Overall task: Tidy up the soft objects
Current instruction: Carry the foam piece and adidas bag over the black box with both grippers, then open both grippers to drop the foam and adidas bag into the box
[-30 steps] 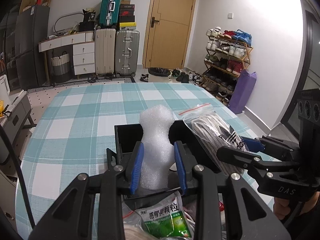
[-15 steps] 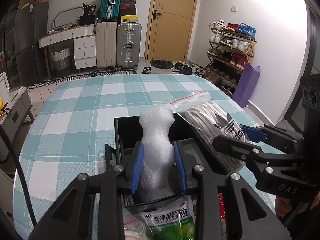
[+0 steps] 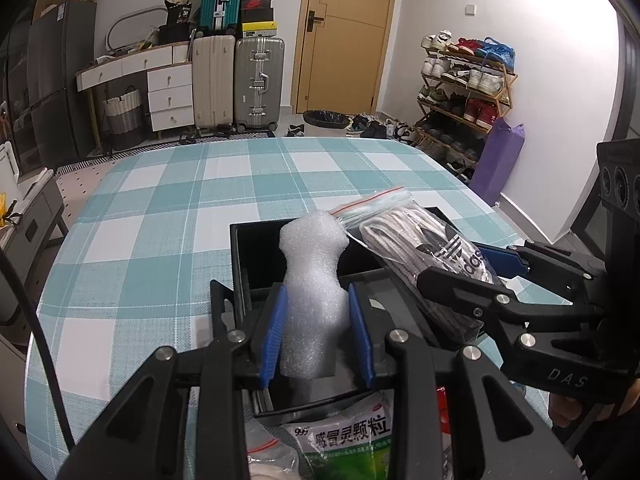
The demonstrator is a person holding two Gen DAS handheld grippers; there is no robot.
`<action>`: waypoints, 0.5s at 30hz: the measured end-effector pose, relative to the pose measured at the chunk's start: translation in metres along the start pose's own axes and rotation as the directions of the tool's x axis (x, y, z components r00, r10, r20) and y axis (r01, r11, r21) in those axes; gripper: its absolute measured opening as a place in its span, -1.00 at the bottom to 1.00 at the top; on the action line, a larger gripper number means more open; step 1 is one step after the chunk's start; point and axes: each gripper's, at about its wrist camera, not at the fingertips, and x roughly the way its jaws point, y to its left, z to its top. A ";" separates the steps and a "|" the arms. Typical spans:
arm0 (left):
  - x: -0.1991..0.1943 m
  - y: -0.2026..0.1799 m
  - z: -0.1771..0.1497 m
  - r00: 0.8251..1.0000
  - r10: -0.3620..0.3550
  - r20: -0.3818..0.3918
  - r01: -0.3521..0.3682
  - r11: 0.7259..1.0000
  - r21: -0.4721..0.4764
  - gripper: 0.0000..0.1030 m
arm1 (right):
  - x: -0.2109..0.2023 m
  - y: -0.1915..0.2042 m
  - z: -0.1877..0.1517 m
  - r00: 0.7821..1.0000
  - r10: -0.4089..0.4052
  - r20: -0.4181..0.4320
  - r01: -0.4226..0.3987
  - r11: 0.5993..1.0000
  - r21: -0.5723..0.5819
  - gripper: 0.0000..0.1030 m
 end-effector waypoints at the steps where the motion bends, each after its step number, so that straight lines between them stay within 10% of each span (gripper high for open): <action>1: 0.000 0.000 0.000 1.000 -0.001 -0.001 0.001 1.000 0.000 -0.41 | 0.001 0.000 0.000 1.000 0.000 -0.007 0.000 1.000 0.002 -0.15; 8: -0.001 0.000 -0.001 1.000 -0.004 -0.010 0.004 1.000 0.002 -0.37 | -0.006 -0.001 -0.001 1.000 -0.007 0.011 0.007 1.000 0.004 0.21; 12: -0.009 -0.001 -0.002 1.000 -0.015 0.006 0.015 1.000 0.005 0.12 | -0.019 -0.005 -0.002 0.999 -0.025 0.042 0.025 1.000 0.009 0.52; 15: -0.016 -0.004 -0.002 1.000 -0.009 0.027 0.008 1.000 0.012 0.13 | -0.026 -0.009 -0.004 0.997 -0.050 0.056 0.049 0.999 0.017 0.66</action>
